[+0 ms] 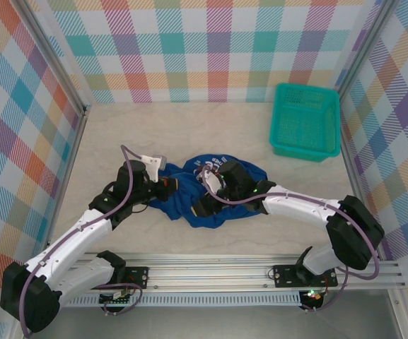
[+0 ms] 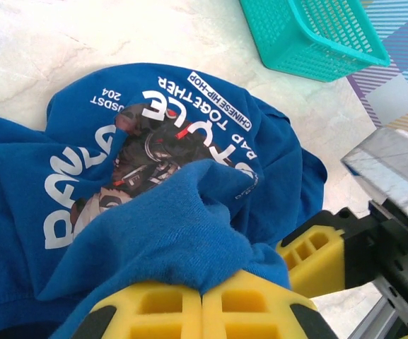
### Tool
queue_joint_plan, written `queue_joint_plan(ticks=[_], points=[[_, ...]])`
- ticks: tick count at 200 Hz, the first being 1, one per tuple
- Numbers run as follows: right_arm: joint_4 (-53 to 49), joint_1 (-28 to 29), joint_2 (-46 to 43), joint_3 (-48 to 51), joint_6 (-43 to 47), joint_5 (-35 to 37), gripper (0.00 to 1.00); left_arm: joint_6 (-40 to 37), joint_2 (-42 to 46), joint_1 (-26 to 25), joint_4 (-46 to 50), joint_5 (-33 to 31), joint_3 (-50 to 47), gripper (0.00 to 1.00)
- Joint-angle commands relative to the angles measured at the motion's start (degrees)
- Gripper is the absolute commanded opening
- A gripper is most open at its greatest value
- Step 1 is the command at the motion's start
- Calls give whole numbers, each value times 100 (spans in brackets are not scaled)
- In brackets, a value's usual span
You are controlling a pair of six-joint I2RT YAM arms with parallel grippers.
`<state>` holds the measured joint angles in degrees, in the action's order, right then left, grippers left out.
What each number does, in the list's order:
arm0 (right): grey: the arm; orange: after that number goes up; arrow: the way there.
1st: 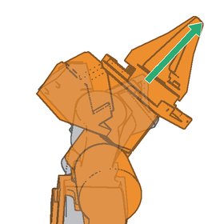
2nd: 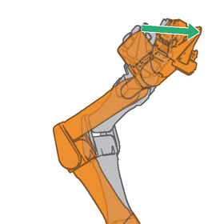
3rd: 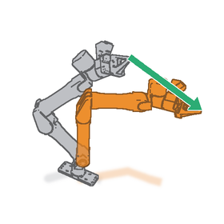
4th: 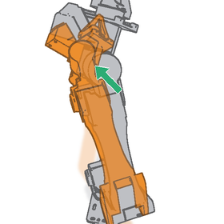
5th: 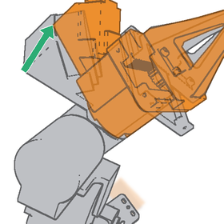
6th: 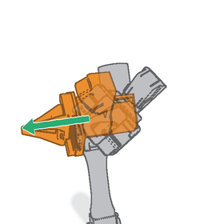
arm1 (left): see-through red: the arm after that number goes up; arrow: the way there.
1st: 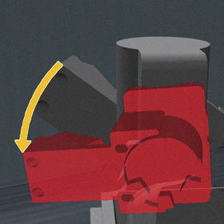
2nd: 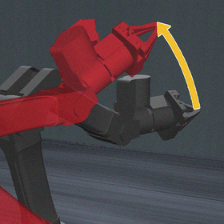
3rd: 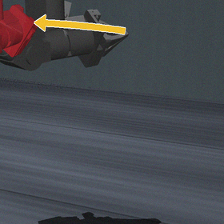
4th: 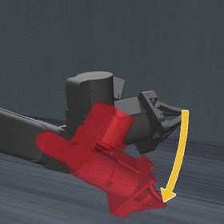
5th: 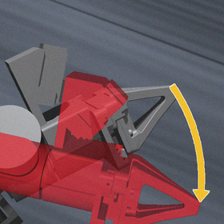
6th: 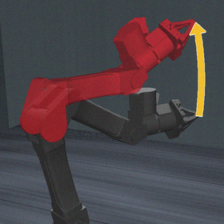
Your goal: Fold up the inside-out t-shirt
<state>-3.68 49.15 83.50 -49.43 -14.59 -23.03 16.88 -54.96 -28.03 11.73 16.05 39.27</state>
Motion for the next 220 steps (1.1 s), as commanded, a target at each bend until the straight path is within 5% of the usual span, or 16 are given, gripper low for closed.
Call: queue_joint_plan(ticks=[1, 83, 114, 138, 178, 197, 220], points=[[495, 42, 52, -3, -207, 257, 53, 16, 87, 35, -180, 135, 195, 0], [-145, -41, -233, -271, 79, 656, 0, -20, 153, 42, -147, -11, 114, 0], [-808, -705, -873, -434, 236, -857, 0, -21, 94, 35, 96, -645, 114, 0], [255, -1181, -1112, -271, -547, -2368, 0, -89, -156, 35, 283, -1024, 133, 0], [1544, -1283, -777, -239, -1438, -2924, 0, -107, -500, 20, 364, -607, 292, 1], [1785, -1362, -674, -226, -1646, -3027, 0, -91, -310, 18, 372, -709, 242, 9], [1776, -1497, -609, -262, -1812, -3039, 0, -99, 90, 16, 374, -655, 138, 35]])
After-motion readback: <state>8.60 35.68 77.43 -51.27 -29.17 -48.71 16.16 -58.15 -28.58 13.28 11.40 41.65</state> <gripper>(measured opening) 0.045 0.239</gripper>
